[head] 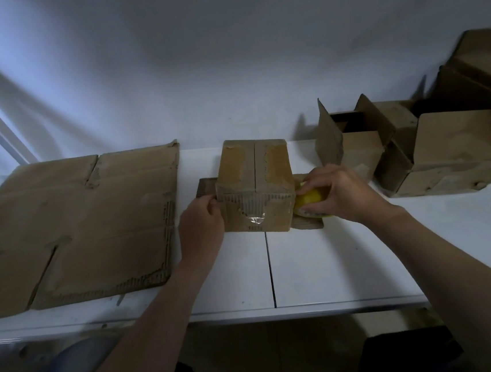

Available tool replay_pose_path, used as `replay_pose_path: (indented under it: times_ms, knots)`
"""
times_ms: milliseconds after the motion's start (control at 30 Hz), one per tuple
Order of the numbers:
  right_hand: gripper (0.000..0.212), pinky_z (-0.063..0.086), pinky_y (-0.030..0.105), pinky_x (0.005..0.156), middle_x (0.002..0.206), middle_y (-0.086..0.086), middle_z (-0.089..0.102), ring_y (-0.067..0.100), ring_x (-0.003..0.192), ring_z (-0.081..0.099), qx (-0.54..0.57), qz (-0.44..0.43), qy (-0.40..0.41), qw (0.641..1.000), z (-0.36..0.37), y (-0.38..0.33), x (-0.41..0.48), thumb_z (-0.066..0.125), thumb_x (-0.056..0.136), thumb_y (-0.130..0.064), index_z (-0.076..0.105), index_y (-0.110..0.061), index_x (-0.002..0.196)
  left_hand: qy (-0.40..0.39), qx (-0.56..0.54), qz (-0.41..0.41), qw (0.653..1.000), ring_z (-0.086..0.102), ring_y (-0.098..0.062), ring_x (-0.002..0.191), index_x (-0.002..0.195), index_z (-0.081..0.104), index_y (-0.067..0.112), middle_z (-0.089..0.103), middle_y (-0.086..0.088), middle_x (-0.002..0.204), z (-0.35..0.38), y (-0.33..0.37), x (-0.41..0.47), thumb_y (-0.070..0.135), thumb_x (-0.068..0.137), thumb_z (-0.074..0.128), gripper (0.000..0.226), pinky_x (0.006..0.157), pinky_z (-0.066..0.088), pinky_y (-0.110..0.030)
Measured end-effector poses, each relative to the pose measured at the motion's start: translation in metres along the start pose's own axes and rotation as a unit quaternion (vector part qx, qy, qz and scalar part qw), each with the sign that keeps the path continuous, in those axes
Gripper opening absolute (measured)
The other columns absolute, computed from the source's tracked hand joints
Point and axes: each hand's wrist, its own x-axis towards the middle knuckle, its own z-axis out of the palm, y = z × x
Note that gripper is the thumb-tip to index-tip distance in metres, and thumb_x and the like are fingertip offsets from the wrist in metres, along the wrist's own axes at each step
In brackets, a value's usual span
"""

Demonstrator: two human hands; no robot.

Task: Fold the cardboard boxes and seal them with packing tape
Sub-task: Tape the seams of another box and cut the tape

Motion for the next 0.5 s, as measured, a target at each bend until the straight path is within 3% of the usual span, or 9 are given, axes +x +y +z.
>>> replay_pose_path:
  times_ms: [67,133,200,267,333,400,500]
  knots:
    - [0.033,0.046,0.009,0.079,0.104,-0.004,0.072,0.011,0.094,0.061,0.012,0.005,0.004,1.000,0.001,0.000,-0.001,0.091,0.071,-0.027,0.080,-0.022,0.101,-0.034,0.048,0.014,0.998,0.060,-0.030,0.087,0.090,0.065,0.009,0.058,-0.003,0.085,-0.006,0.006,-0.003,0.015,0.102,0.040,0.029,0.071,0.041,-0.035]
    - [0.033,0.052,0.019,0.081,0.104,-0.005,0.072,0.013,0.094,0.061,0.014,0.006,0.001,1.000,0.002,0.000,-0.001,0.091,0.071,-0.028,0.080,-0.022,0.101,-0.050,0.099,0.020,0.994,0.059,-0.036,0.100,0.093,0.063,0.010,0.059,-0.009,0.093,-0.013,0.012,-0.003,0.016,0.100,0.042,0.023,0.079,0.044,-0.040]
    - [0.033,0.055,0.031,0.081,0.104,-0.005,0.072,0.017,0.094,0.063,0.003,0.004,0.003,1.000,0.003,0.000,0.000,0.091,0.071,-0.030,0.080,-0.023,0.101,-0.018,0.148,0.067,0.986,0.049,-0.037,0.129,0.129,0.056,0.005,0.058,-0.015,0.128,-0.013,0.022,-0.009,0.016,0.099,0.048,0.033,0.103,0.043,-0.046]
    - [0.033,0.056,0.034,0.081,0.104,-0.007,0.072,0.016,0.093,0.063,-0.006,0.001,0.005,1.000,0.005,0.000,0.002,0.091,0.071,-0.030,0.080,-0.023,0.102,-0.006,0.142,0.187,0.972,0.031,-0.033,0.148,0.149,0.039,0.005,0.044,-0.014,0.153,-0.007,0.037,-0.018,0.013,0.099,0.051,0.052,0.120,0.031,-0.049]
    - [0.033,0.053,0.029,0.079,0.099,-0.010,0.070,0.012,0.089,0.061,-0.006,-0.009,0.010,1.000,0.007,0.001,0.003,0.092,0.071,-0.030,0.080,-0.023,0.101,-0.065,0.110,0.298,0.946,0.020,-0.023,0.152,0.155,0.032,0.008,0.037,-0.010,0.159,0.002,0.057,-0.030,0.006,0.100,0.049,0.057,0.124,0.022,-0.050]
    - [0.031,0.048,0.020,0.076,0.094,-0.015,0.067,0.007,0.084,0.060,0.000,-0.020,0.018,1.000,0.007,0.003,0.002,0.092,0.071,-0.030,0.080,-0.023,0.099,-0.144,0.086,0.308,0.937,0.013,-0.012,0.150,0.160,0.019,0.012,0.036,-0.004,0.160,0.012,0.075,-0.040,0.007,0.104,0.044,0.061,0.125,0.011,-0.042]
    - [0.028,0.044,0.015,0.075,0.091,-0.016,0.067,0.006,0.083,0.060,0.010,-0.021,0.026,0.999,0.007,0.005,-0.001,0.091,0.073,-0.032,0.079,-0.023,0.096,-0.176,0.141,0.299,0.927,0.028,-0.016,0.147,0.162,0.008,0.014,0.039,-0.002,0.159,0.025,0.081,-0.040,0.026,0.109,0.037,0.062,0.123,0.004,-0.034]
